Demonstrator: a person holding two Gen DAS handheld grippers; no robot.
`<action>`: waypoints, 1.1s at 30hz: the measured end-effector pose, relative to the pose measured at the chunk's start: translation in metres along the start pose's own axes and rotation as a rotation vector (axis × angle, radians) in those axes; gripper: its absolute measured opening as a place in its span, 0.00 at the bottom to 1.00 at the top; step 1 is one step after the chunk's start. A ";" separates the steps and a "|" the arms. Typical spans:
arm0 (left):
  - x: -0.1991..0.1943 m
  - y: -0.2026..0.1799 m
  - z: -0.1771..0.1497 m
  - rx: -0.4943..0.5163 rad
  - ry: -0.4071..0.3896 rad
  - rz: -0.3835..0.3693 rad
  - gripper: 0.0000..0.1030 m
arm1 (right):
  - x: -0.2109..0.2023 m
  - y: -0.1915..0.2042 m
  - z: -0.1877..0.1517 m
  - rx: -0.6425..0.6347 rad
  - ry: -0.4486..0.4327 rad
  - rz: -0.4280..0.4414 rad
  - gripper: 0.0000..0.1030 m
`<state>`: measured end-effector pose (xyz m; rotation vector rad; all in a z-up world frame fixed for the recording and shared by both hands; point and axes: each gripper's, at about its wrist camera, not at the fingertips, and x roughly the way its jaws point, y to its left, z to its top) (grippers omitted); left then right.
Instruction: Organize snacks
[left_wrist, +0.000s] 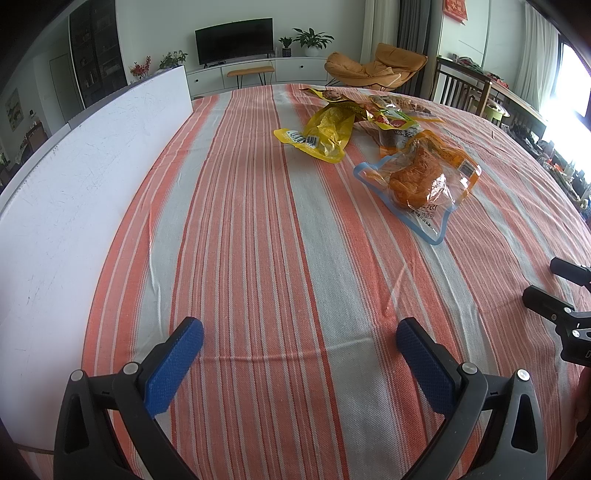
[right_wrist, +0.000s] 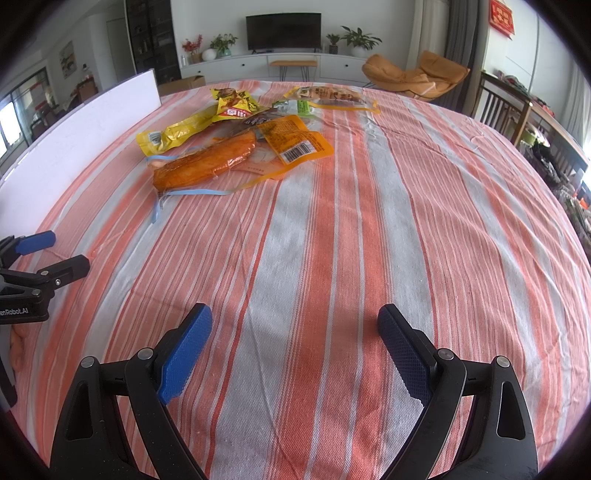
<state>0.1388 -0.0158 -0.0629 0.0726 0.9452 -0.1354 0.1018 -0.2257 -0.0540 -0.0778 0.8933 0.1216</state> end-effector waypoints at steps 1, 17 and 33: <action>0.000 0.000 0.000 0.000 0.000 0.000 1.00 | 0.000 0.000 0.000 0.000 0.000 0.000 0.90; 0.000 0.019 0.005 0.016 0.038 -0.016 1.00 | 0.000 0.000 0.000 0.001 0.000 0.000 0.90; -0.002 0.029 0.000 -0.032 0.001 0.028 1.00 | 0.000 0.000 0.000 0.002 0.000 0.002 0.91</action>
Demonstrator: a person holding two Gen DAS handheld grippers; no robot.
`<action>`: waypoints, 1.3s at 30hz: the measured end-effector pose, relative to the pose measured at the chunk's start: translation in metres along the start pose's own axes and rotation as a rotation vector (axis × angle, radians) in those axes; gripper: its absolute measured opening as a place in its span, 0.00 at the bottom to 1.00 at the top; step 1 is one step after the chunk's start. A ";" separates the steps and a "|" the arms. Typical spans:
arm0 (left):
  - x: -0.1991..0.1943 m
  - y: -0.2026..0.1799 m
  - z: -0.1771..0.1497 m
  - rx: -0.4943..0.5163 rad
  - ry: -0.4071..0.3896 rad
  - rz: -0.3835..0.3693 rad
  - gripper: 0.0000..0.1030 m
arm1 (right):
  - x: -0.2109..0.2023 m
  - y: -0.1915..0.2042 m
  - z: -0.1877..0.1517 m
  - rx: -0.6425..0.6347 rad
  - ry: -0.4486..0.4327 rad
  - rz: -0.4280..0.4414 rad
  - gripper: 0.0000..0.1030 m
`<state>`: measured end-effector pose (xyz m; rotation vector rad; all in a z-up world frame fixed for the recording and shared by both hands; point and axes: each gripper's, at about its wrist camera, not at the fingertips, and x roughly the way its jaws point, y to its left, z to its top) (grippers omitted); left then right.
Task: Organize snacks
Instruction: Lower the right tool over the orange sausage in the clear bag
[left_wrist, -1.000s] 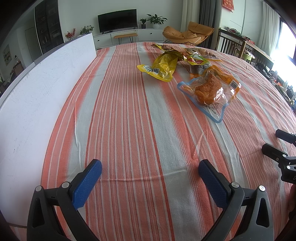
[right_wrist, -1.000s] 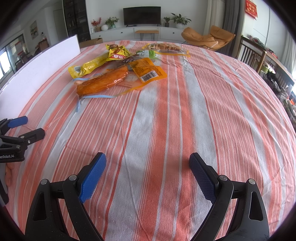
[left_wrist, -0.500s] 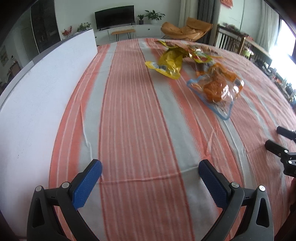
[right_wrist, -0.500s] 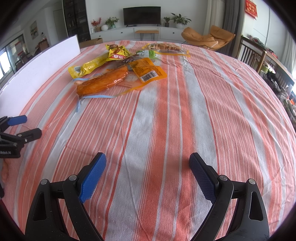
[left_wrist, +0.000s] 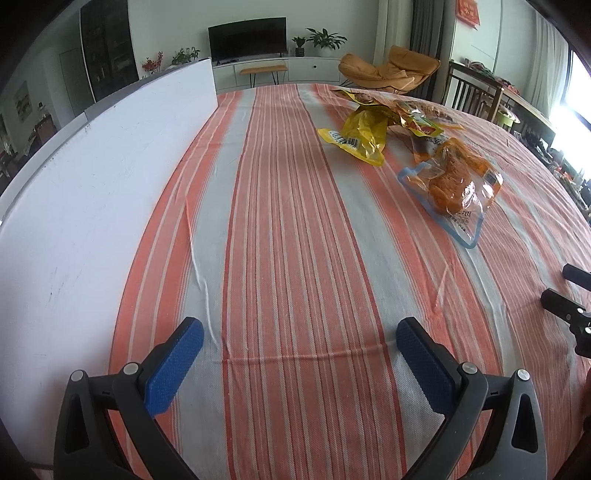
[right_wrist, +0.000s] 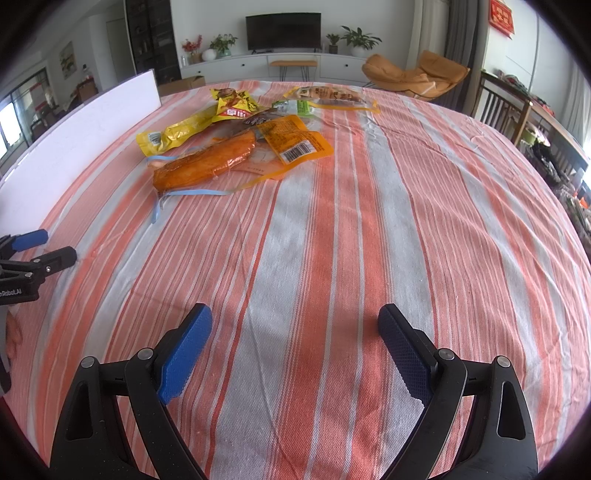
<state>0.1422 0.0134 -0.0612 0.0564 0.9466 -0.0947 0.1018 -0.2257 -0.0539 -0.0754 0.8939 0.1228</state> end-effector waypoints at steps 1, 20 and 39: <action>0.000 0.000 0.000 0.000 0.000 0.000 1.00 | 0.000 0.000 0.000 0.000 0.000 0.000 0.91; -0.002 0.002 0.001 -0.016 -0.008 -0.020 1.00 | 0.069 0.027 0.133 0.436 0.115 0.134 0.93; 0.002 0.000 0.002 -0.013 -0.004 -0.007 1.00 | 0.037 0.038 0.045 -0.044 0.011 0.004 0.79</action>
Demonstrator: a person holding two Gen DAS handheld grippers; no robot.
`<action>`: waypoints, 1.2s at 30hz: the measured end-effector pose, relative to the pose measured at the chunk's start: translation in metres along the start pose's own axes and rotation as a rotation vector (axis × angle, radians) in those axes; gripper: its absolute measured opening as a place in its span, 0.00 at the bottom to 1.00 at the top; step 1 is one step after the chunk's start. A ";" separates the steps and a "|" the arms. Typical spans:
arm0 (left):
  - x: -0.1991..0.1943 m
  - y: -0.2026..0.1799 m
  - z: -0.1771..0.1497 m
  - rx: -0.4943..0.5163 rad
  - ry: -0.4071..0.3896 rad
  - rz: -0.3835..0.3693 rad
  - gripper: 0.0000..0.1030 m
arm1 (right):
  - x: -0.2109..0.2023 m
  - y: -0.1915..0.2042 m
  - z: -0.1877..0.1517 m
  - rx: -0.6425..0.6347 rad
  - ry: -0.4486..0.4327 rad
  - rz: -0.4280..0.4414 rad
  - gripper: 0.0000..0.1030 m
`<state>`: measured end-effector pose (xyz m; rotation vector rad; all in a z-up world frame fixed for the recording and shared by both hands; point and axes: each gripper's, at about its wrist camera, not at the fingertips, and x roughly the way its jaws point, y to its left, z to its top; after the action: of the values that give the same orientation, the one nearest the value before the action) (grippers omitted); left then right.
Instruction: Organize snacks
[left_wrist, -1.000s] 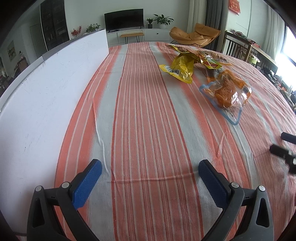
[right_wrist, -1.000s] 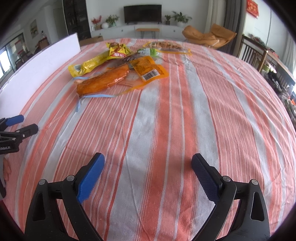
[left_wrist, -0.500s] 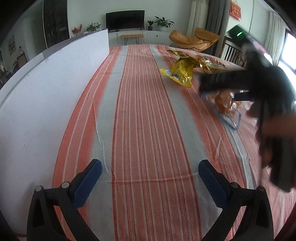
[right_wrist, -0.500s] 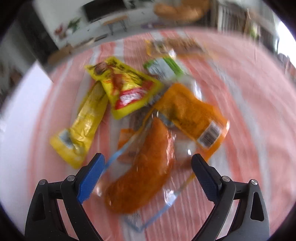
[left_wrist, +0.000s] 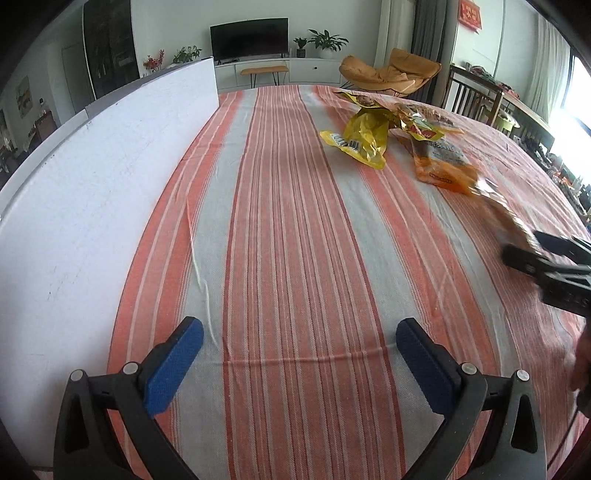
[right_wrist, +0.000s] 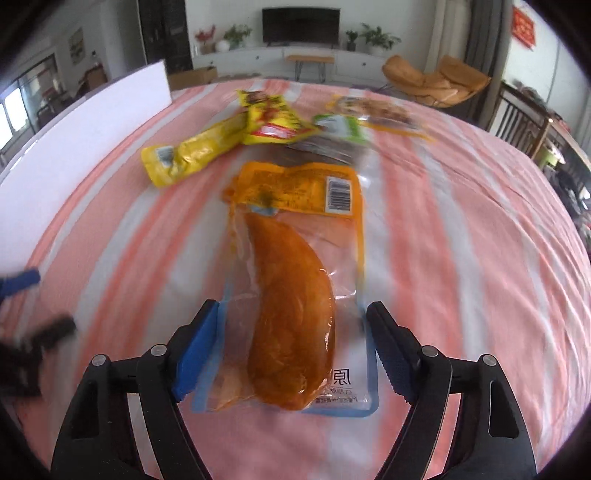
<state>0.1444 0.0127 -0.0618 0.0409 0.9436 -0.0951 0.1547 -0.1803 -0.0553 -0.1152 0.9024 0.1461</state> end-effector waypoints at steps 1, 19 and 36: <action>0.000 0.000 0.000 0.001 0.000 0.001 1.00 | -0.004 -0.007 -0.005 0.005 -0.006 -0.006 0.79; 0.000 0.000 0.000 0.005 0.003 0.007 1.00 | -0.013 -0.092 -0.016 0.119 -0.013 -0.074 0.85; 0.000 0.000 0.000 0.005 0.003 0.008 1.00 | -0.019 -0.093 -0.021 0.125 -0.013 -0.077 0.87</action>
<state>0.1442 0.0129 -0.0617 0.0494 0.9460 -0.0905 0.1431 -0.2770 -0.0502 -0.0324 0.8908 0.0187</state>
